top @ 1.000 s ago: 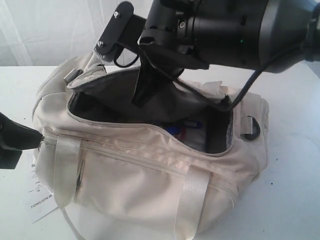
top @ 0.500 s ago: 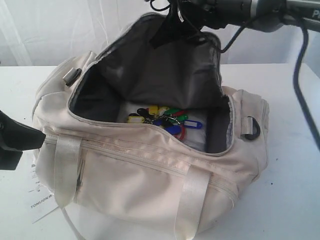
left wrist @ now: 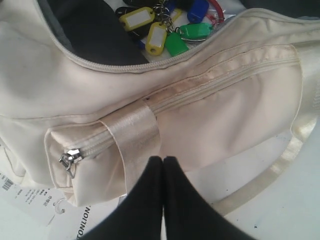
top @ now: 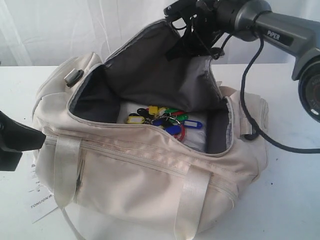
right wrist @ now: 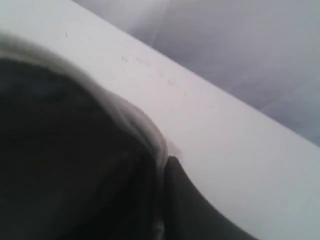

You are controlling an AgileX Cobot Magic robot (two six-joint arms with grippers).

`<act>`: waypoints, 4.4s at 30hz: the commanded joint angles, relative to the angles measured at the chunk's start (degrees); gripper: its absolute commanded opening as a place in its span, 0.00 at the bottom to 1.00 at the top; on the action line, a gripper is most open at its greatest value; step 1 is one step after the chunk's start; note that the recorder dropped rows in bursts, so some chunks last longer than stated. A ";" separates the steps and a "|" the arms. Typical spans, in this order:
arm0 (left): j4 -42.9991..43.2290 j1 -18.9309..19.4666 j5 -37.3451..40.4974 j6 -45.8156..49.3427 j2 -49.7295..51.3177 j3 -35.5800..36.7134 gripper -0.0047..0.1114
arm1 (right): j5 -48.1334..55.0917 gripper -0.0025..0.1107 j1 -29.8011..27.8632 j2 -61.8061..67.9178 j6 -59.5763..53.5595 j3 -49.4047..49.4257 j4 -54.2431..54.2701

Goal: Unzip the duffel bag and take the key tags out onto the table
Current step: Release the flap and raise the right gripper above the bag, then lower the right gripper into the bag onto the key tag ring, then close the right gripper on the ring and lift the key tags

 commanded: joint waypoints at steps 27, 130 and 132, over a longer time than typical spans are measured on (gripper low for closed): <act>-5.42 0.10 2.19 4.69 -0.46 0.19 0.04 | 26.47 0.02 5.01 -25.85 -1.43 9.00 20.92; -7.94 0.10 -2.00 10.16 -0.46 1.69 0.04 | 11.13 0.02 16.24 -23.54 2.84 26.13 19.05; -7.94 0.10 -2.00 10.16 -0.46 1.69 0.04 | 11.27 0.02 16.24 -24.56 2.84 25.70 19.05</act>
